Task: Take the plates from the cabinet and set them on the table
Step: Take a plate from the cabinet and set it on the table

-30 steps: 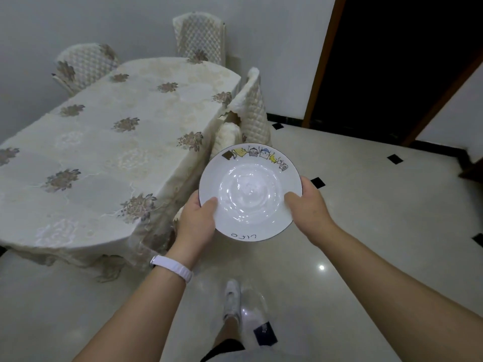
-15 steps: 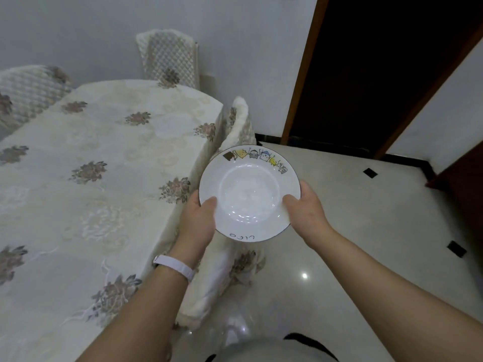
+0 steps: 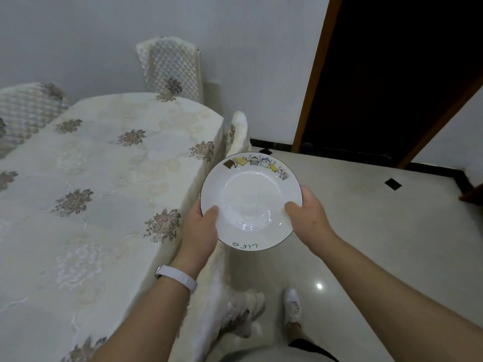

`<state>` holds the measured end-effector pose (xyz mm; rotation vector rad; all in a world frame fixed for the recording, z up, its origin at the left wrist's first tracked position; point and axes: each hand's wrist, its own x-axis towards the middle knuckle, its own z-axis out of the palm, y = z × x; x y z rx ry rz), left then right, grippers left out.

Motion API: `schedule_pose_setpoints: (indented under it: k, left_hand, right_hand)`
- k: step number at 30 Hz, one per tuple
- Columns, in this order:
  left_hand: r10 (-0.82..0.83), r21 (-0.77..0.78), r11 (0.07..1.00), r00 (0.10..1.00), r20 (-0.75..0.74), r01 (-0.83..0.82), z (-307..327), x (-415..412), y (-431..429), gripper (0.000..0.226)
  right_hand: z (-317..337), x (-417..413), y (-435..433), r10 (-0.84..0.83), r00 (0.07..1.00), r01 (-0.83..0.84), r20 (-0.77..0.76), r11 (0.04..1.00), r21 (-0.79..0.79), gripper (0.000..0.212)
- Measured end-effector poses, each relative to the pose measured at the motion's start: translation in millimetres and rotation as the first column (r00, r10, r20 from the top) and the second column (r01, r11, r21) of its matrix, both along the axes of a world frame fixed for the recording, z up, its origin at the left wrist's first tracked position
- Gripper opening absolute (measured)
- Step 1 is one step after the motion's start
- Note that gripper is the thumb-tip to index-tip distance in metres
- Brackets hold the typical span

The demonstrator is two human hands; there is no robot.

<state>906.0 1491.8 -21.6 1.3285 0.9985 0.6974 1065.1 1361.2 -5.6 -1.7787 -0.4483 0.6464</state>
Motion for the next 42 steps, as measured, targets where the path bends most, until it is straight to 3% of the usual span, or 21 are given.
schedule_pose_setpoints:
  k: [7,13,20,27,32,36,42]
  left_hand:
    - [0.028,0.042,0.999,0.995,-0.095,-0.024,23,120,11,0.029]
    - [0.149,0.058,0.988,0.988,-0.051,-0.146,39,189,19,0.023]
    - [0.234,0.138,0.965,0.969,-0.079,-0.222,51,203,42,0.020]
    - [0.323,0.082,0.945,0.941,-0.105,-0.316,29,202,83,0.018]
    - [0.370,0.091,0.928,0.921,-0.119,-0.361,21,202,144,0.017]
    - [0.422,0.026,0.907,0.906,-0.029,-0.421,19,205,199,0.017]
    - [0.490,-0.036,0.871,0.872,-0.026,-0.490,-11,193,285,0.017]
  right_hand:
    - [5,123,21,0.047,0.999,-0.047,-0.013,0.999,0.005,0.034]
    - [23,200,40,0.132,0.991,-0.131,-0.008,0.990,0.042,0.032]
    - [27,223,81,0.218,0.976,-0.217,-0.007,0.972,0.088,0.033]
    - [13,231,138,0.312,0.950,-0.311,-0.012,0.949,0.044,0.035]
    - [5,234,198,0.364,0.932,-0.364,-0.004,0.931,-0.007,0.036]
    - [5,233,262,0.391,0.920,-0.391,0.022,0.920,-0.026,0.038]
    - [6,233,360,0.485,0.869,-0.473,0.101,0.873,-0.122,0.036]
